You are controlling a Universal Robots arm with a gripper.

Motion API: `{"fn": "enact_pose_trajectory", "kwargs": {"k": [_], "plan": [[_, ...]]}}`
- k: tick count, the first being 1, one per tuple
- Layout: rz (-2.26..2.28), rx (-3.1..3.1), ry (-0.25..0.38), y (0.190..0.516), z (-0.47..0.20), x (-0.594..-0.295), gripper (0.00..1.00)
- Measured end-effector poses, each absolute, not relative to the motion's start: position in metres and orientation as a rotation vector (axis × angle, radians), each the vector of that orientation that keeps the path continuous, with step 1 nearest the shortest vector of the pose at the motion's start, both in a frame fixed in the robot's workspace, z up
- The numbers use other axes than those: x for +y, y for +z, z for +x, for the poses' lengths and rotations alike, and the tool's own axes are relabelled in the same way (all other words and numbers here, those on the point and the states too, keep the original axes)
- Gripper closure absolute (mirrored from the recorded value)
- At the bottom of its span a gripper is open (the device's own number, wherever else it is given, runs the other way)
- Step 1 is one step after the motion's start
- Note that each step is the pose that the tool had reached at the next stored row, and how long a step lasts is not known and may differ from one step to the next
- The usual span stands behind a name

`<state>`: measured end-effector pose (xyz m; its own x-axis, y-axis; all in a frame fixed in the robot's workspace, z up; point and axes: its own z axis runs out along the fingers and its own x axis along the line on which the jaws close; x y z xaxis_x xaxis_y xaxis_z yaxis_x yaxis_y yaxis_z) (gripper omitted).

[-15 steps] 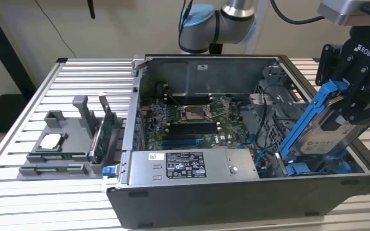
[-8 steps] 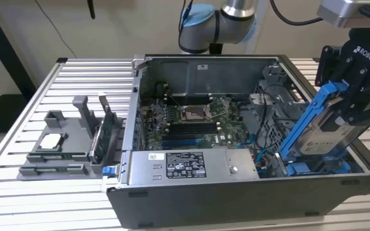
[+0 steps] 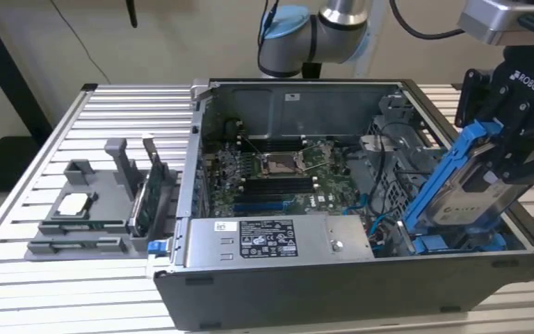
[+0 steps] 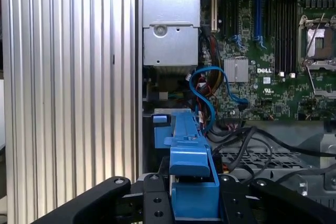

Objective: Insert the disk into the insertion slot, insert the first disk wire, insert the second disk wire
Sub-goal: 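Insert the disk into the insertion slot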

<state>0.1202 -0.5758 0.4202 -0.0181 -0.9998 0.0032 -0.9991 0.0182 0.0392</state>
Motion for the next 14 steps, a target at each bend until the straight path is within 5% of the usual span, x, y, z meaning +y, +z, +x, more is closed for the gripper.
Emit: {"fn": "enact_pose_trajectory", "kwargs": {"k": [14], "plan": [[2.185,-2.225,-0.051,0.408,0.126,-0.573,0.67]]}}
